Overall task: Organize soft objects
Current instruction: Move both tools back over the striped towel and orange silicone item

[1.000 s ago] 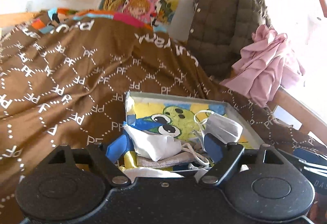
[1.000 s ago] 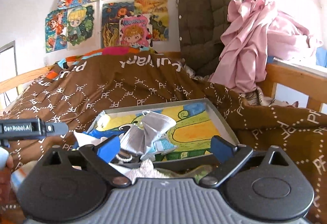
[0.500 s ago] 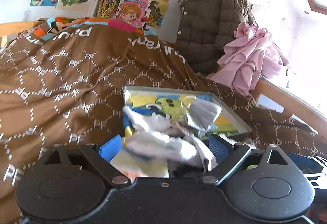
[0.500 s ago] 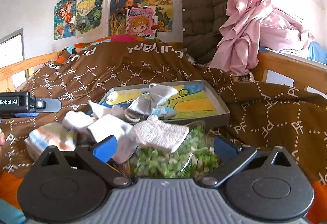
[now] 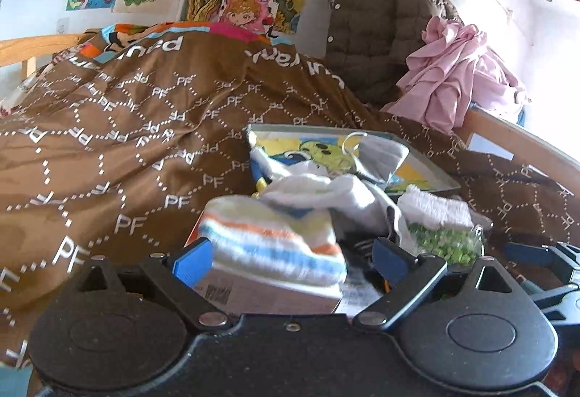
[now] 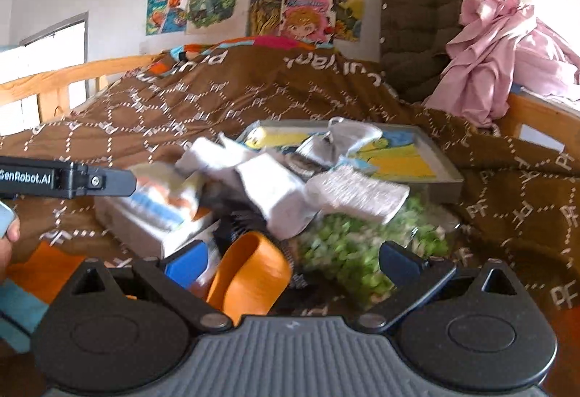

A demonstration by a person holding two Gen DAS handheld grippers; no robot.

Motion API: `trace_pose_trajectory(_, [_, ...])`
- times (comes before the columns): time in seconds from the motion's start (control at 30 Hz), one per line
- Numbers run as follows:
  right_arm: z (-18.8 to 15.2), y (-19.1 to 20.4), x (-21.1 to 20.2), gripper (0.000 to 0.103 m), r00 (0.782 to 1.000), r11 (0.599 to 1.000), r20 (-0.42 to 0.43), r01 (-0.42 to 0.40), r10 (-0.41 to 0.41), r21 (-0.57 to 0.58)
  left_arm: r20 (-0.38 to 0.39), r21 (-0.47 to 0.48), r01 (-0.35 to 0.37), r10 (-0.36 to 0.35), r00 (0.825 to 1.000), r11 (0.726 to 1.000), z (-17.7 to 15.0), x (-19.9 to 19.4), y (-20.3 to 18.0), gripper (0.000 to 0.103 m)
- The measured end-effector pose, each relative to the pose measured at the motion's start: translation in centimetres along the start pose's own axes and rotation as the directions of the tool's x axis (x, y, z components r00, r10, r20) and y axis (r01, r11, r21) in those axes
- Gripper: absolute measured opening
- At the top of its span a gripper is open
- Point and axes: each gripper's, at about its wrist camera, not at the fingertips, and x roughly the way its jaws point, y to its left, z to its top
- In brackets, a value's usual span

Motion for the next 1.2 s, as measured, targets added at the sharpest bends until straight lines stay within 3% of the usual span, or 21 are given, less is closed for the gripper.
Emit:
trace_pose_trajectory(0.43, [-1.7, 1.6, 0.2, 0.103, 0.998, 0.998, -0.036, -0.059, 0.058, -0.036, -0.036, 0.032, -0.067, 0.068, 0.997, 0.997, -1.6, -2.1, 0.2, 0.098])
trace_pose_trajectory(0.67, [-2.2, 2.2, -0.4, 0.103, 0.996, 0.995, -0.005, -0.086, 0.086, -0.047, -0.066, 0.022, -0.026, 0.027, 0.997, 0.999, -1.5, -3.6, 0.4, 0.101])
trace_pose_trajectory(0.93, [-2.0, 1.9, -2.9, 0.103, 0.994, 0.993, -0.001, -0.112, 0.112, -0.042, -0.086, -0.013, -0.100, 0.099, 0.991, 0.995, -2.2, -5.7, -0.6, 0.101])
trace_pose_trajectory(1.2, [-1.2, 1.3, -5.2, 0.103, 0.991, 0.993, -0.060, -0.120, 0.120, 0.008, -0.037, -0.055, -0.163, 0.161, 0.986, 0.985, -1.8, -9.2, -2.6, 0.101])
